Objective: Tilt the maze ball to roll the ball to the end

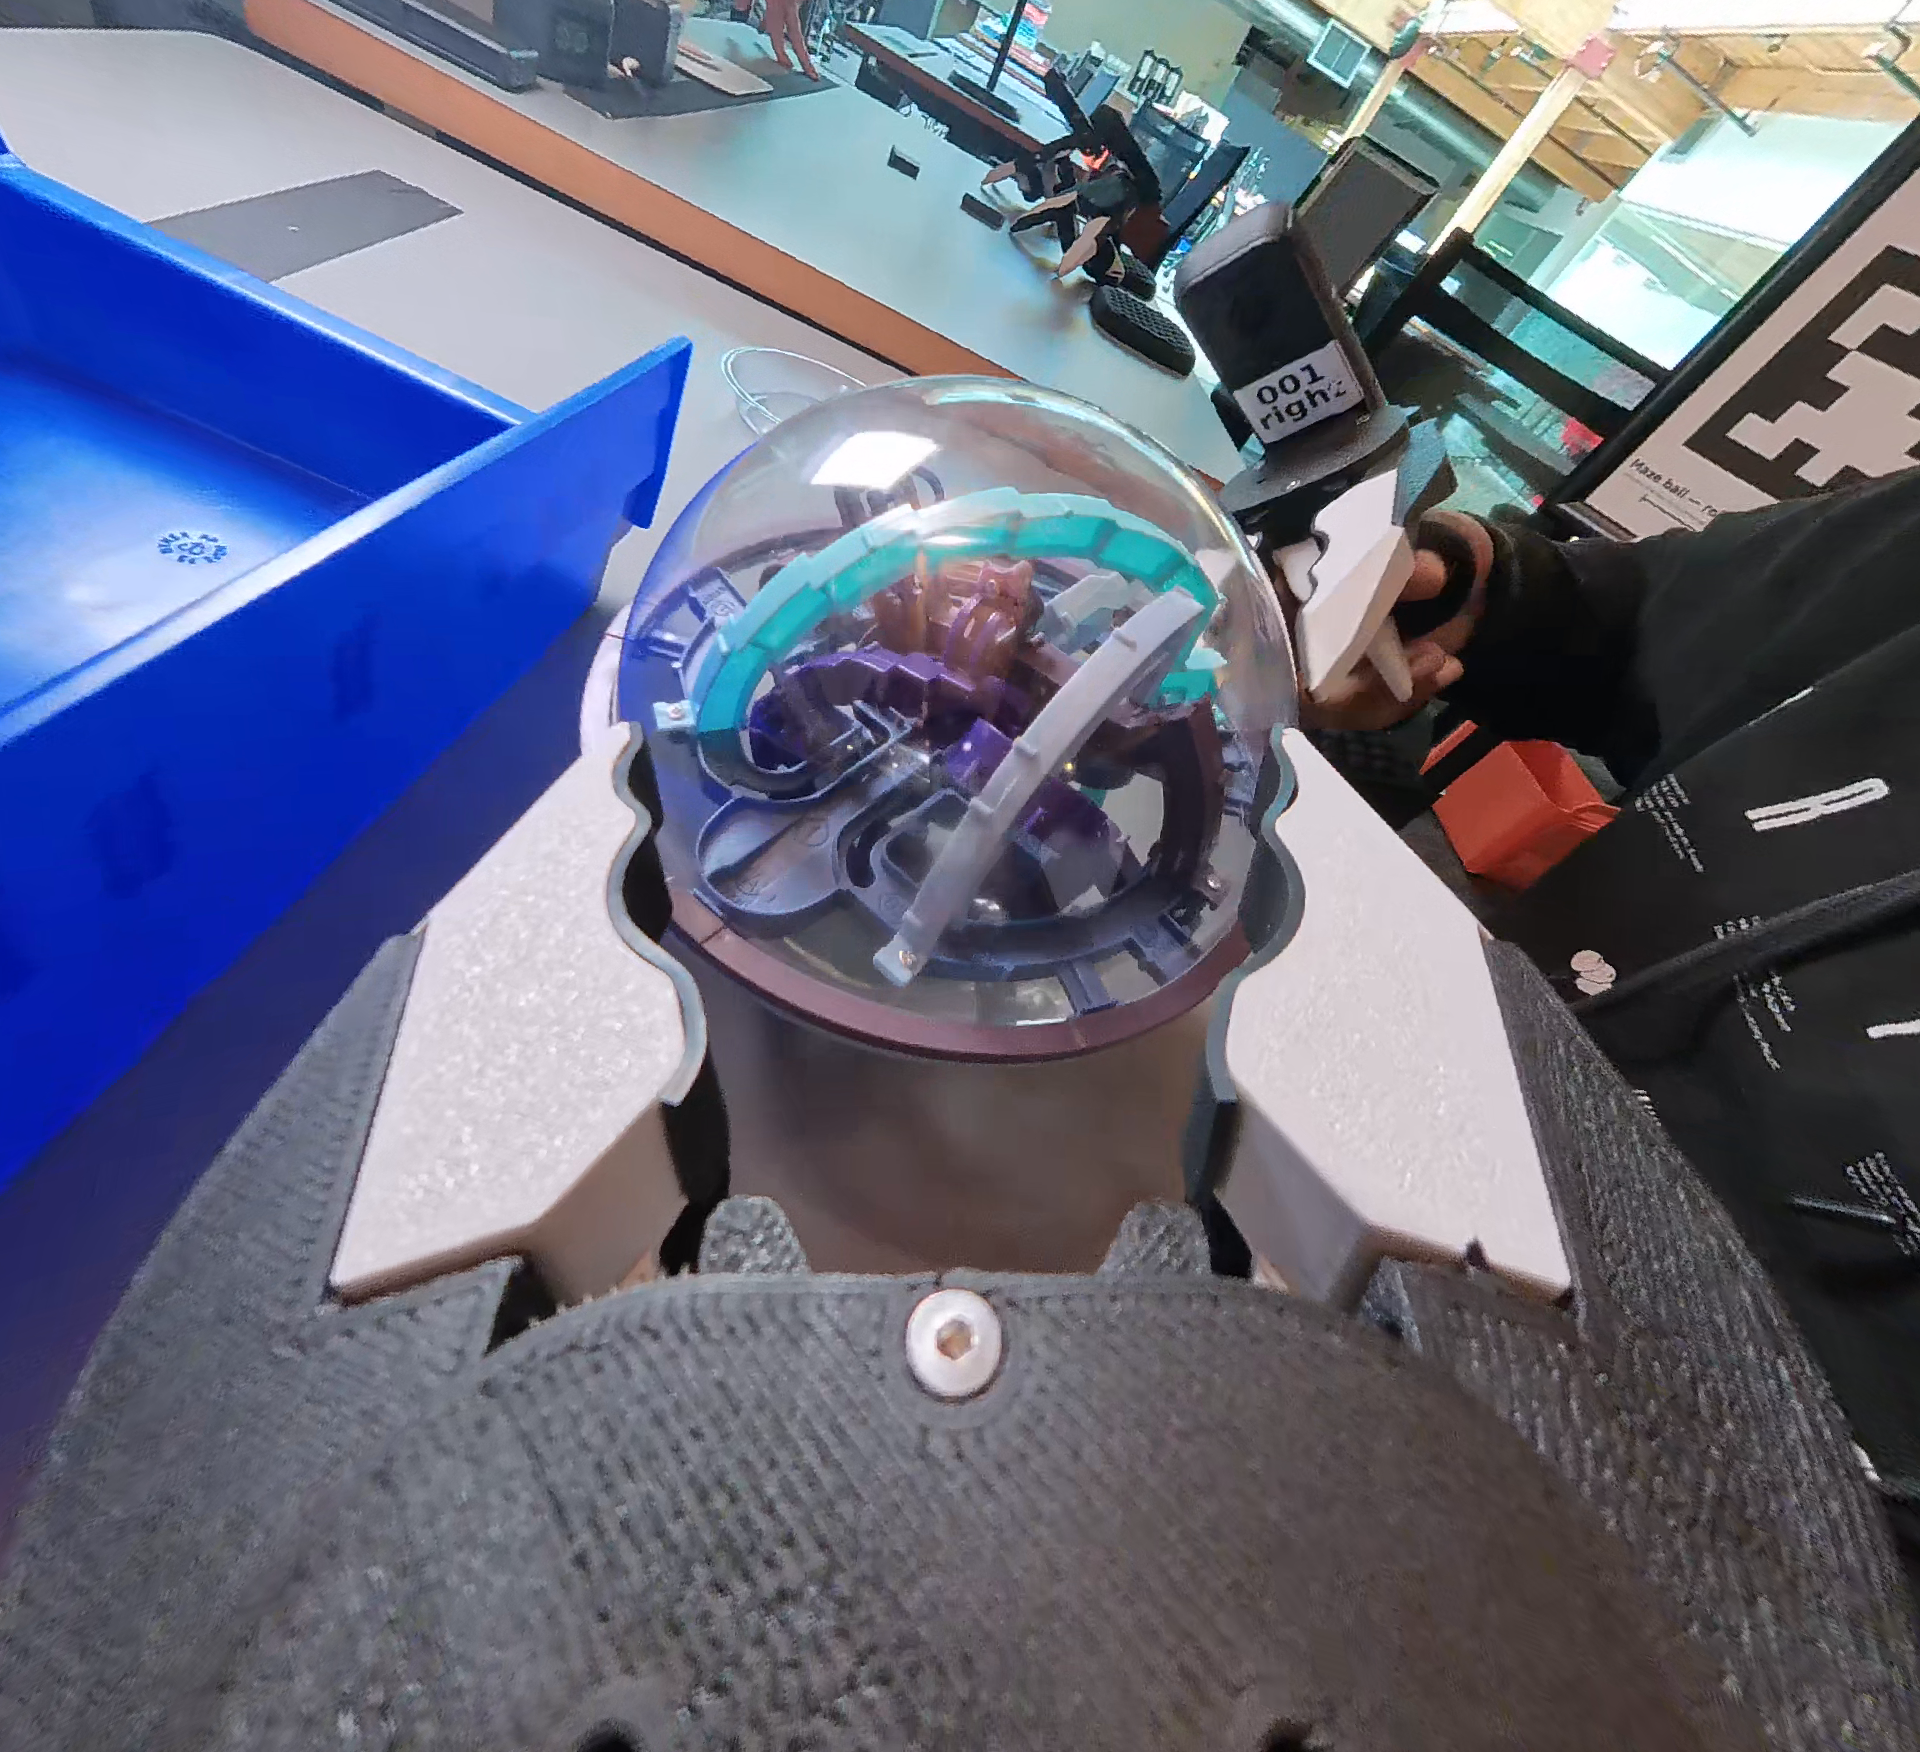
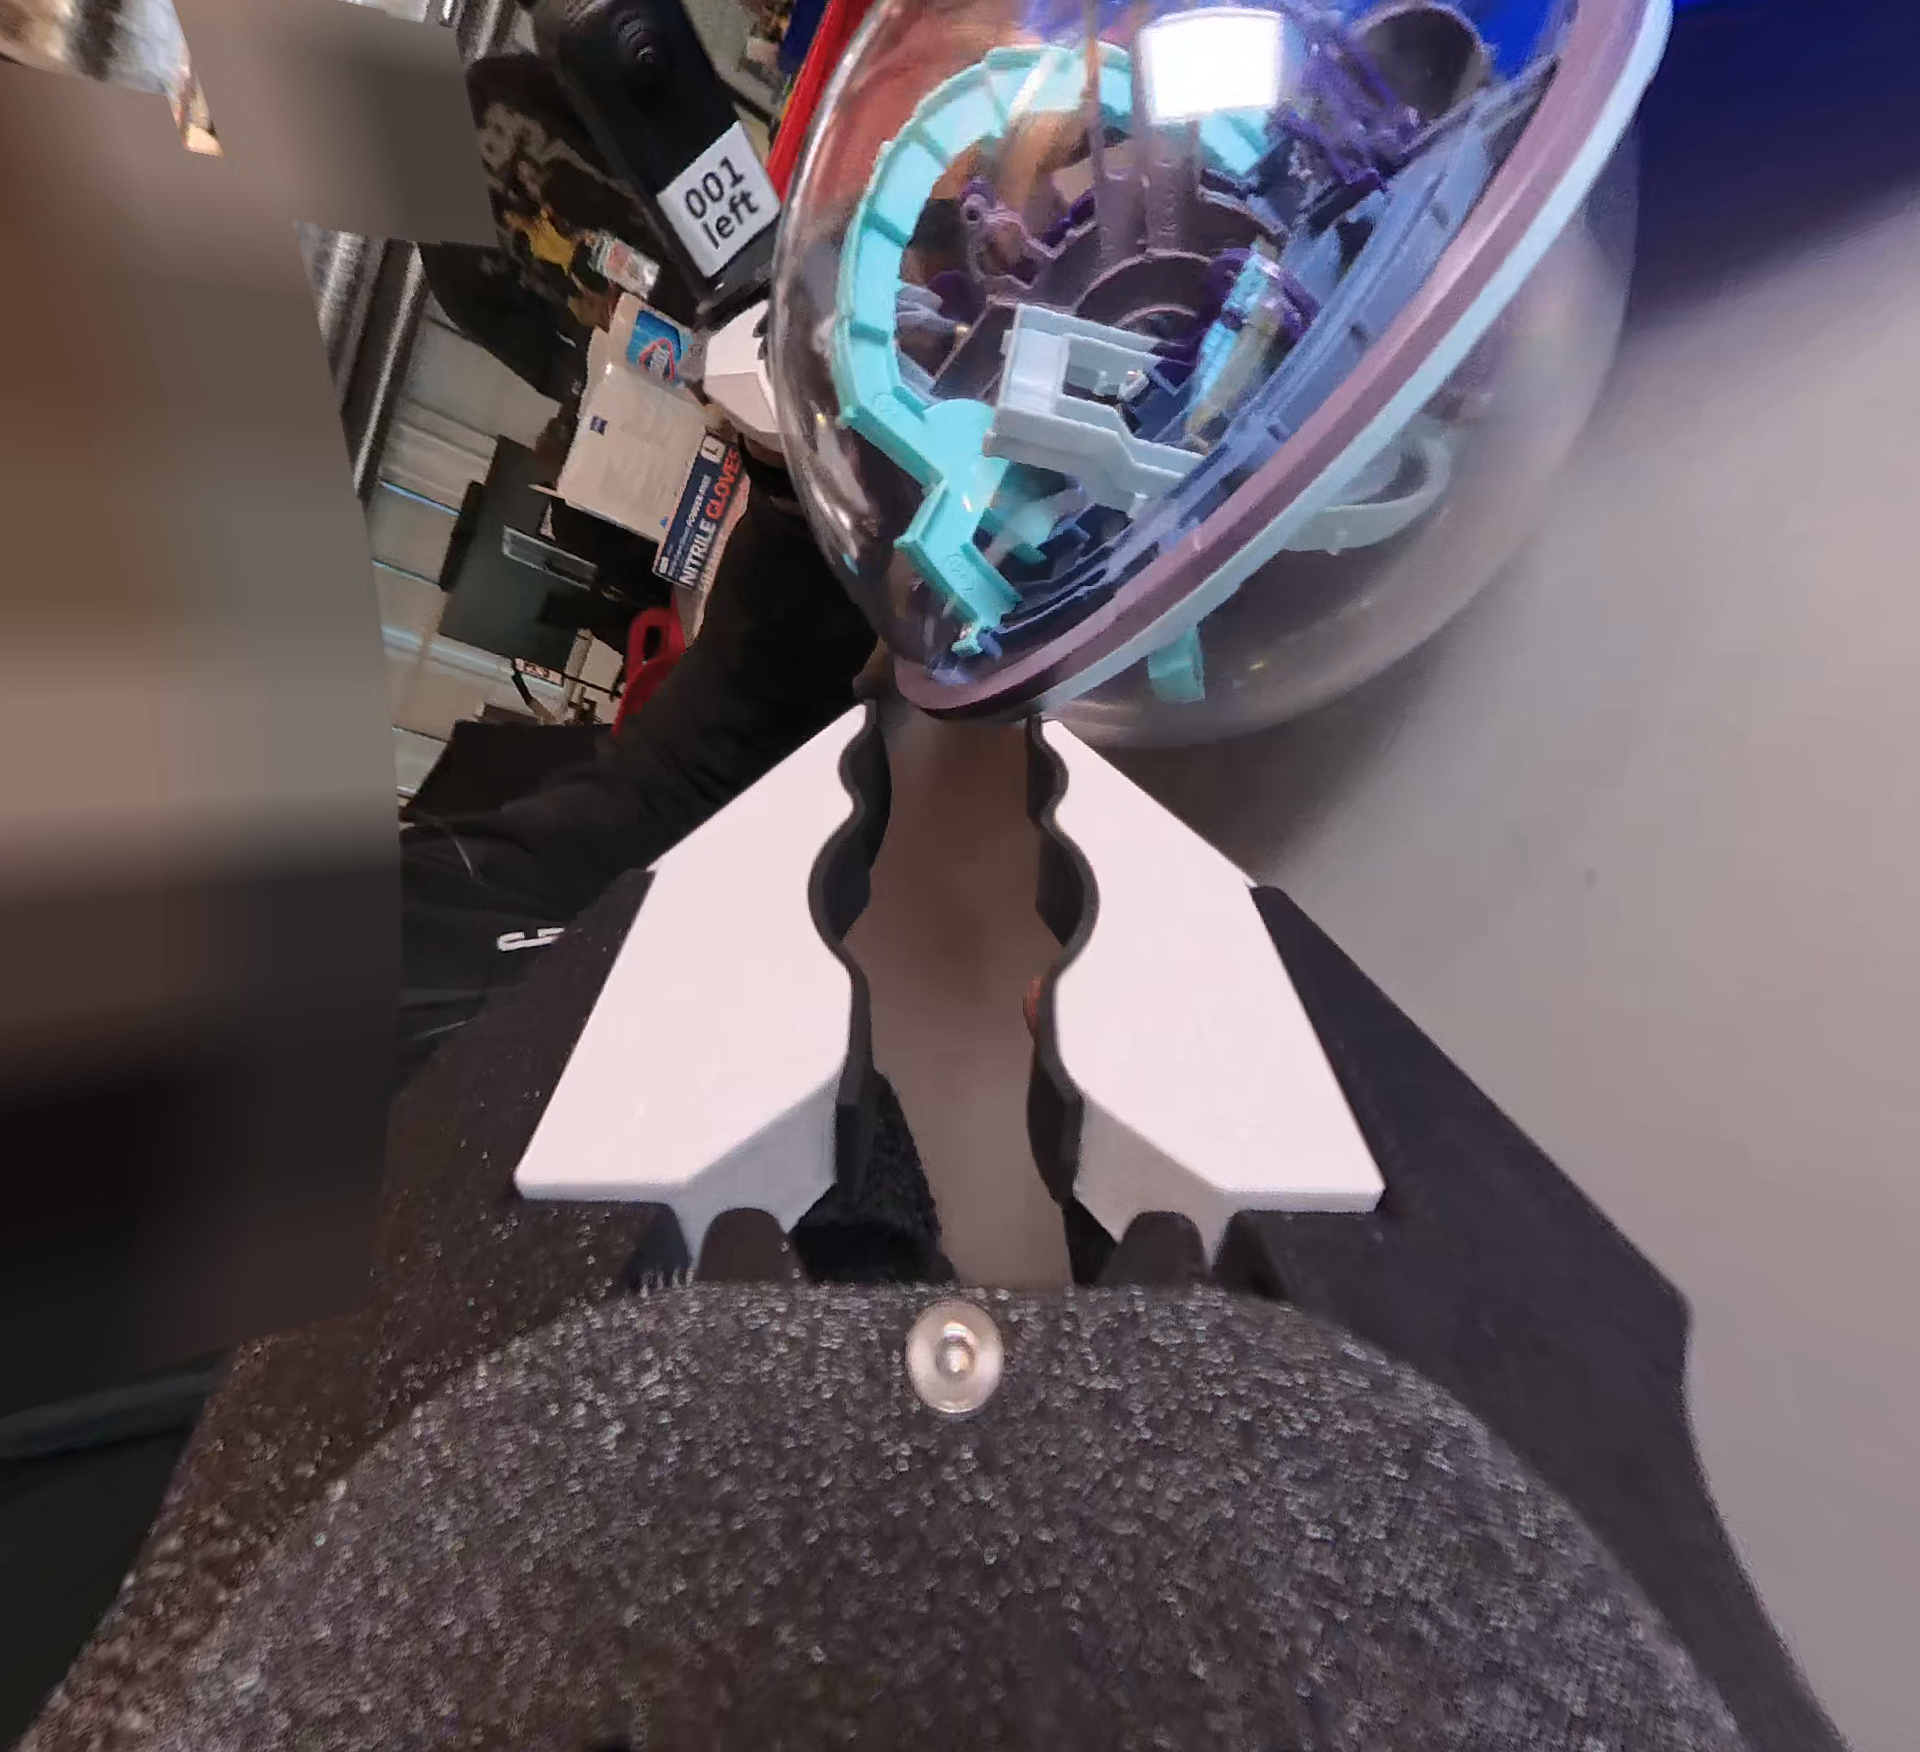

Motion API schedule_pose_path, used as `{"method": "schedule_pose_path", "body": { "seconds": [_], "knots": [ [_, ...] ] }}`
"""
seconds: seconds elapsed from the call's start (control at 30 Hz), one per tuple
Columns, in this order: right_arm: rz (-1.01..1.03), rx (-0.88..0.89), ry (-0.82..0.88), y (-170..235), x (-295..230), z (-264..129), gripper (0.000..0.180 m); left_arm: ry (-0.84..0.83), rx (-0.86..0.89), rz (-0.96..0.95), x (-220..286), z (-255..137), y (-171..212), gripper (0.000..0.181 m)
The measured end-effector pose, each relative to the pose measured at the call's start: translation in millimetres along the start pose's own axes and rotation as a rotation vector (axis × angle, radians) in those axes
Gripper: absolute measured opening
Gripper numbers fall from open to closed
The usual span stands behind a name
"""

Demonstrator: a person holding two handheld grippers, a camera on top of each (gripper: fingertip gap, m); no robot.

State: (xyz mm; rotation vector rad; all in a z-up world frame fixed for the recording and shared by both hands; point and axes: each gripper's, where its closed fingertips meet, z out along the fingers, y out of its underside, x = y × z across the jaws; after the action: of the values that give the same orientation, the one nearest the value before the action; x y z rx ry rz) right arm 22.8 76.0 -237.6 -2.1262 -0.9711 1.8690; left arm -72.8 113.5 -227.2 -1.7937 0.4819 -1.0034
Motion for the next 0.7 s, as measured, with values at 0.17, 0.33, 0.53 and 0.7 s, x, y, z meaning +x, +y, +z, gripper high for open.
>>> {"method": "schedule_pose_path", "body": {
  "seconds": [0.17, 0.33, 0.53, 0.7],
  "knots": [
    [0.003, 0.018, 0.027, 1, 9, -2, 0.010, -0.012, -0.014, 0.039, 4, 1, 3, 0.113],
    [-0.097, 0.003, 0.045, 5, 11, -4, 0.007, -0.045, -0.031, 0.105, 8, -1, 11, 0.113],
    [-0.281, -0.069, 0.124, 8, 18, -13, 0.000, -0.035, -0.068, 0.137, 17, -7, 24, 0.114],
    [-0.340, -0.138, 0.157, 1, 19, -19, 0.000, 0.000, -0.085, 0.143, 16, -18, 28, 0.104]
  ]
}}
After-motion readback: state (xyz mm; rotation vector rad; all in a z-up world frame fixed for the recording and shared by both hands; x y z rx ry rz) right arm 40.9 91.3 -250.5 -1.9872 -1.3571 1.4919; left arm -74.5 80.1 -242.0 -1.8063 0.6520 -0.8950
